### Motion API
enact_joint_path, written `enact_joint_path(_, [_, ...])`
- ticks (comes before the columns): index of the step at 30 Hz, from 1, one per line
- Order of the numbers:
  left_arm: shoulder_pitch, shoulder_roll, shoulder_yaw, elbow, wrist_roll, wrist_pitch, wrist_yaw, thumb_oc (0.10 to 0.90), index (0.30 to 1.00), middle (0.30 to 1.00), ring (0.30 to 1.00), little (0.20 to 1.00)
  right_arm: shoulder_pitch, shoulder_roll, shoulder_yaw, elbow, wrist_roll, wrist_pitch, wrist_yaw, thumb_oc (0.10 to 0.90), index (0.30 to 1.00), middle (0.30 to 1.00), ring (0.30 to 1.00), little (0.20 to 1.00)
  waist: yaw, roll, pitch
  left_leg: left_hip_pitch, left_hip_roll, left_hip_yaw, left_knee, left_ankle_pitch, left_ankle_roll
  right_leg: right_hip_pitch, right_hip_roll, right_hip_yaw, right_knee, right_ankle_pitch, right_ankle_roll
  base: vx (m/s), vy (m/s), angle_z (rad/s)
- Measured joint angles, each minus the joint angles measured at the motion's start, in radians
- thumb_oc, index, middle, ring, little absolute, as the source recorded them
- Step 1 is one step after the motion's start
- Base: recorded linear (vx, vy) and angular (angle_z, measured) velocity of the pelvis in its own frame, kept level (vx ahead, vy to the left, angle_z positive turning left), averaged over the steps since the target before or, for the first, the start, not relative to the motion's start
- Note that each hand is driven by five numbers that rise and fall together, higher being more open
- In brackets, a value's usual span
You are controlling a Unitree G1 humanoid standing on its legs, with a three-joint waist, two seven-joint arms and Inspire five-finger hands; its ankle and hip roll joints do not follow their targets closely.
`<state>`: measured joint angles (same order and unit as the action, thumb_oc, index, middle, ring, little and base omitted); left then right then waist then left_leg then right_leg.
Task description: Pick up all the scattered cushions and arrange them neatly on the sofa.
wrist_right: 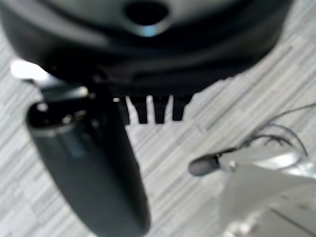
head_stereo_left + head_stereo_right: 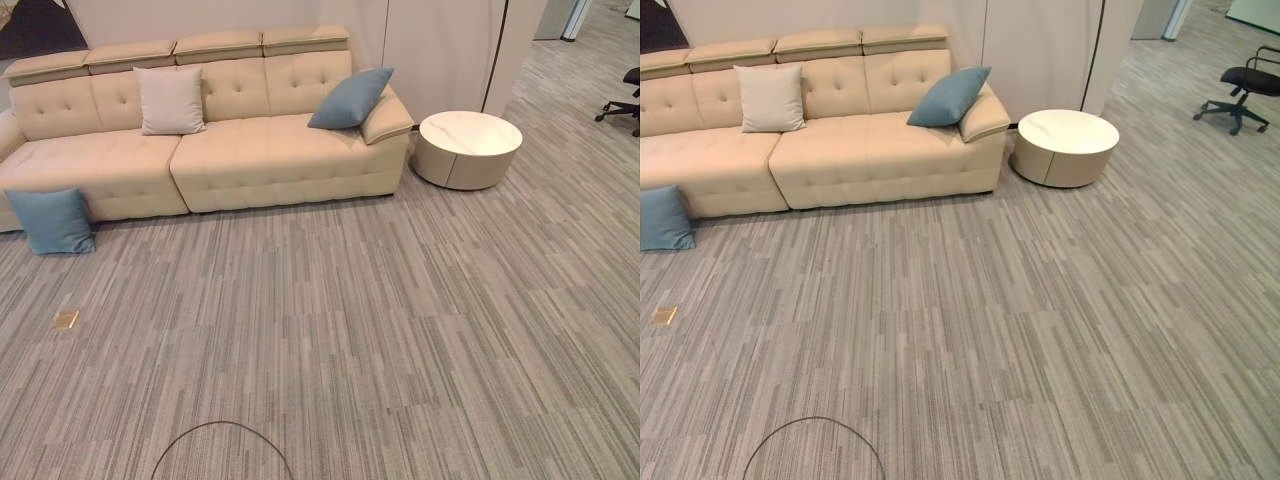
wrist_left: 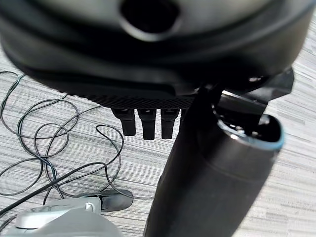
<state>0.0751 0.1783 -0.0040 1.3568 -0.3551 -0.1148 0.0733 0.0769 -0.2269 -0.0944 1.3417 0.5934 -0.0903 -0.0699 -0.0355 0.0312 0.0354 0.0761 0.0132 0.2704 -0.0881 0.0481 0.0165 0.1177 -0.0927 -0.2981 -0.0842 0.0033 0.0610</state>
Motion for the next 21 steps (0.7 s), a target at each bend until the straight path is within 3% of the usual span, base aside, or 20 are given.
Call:
enact_joint_path(11, [-0.035, 0.001, -0.032, -0.006, 0.011, 0.001, 0.005, 0.8, 0.9, 0.9, 0.9, 0.9, -0.002, 0.004, 0.007, 0.019, 0.01, 0.011, 0.005, 0.8, 0.9, 0.9, 0.9, 0.9, -0.005, -0.016, -0.02, -0.002, 0.001, 0.0, 0.0, 0.0, 0.0, -0.003, 0.0, 0.002, -0.003, 0.0, 0.0, 0.0, -0.005, 0.0])
enact_joint_path(21, [-0.047, 0.006, -0.063, 0.001, -0.018, 0.002, 0.027, 0.8, 0.9, 0.9, 0.9, 0.9, -0.007, 0.007, 0.005, 0.025, 0.083, 0.012, 0.023, 0.8, 0.9, 0.9, 0.9, 0.9, -0.022, -0.019, -0.003, -0.026, 0.023, 0.029, 0.002, 0.002, -0.006, -0.049, 0.017, 0.03, 0.013, -0.008, -0.004, 0.02, -0.127, -0.08])
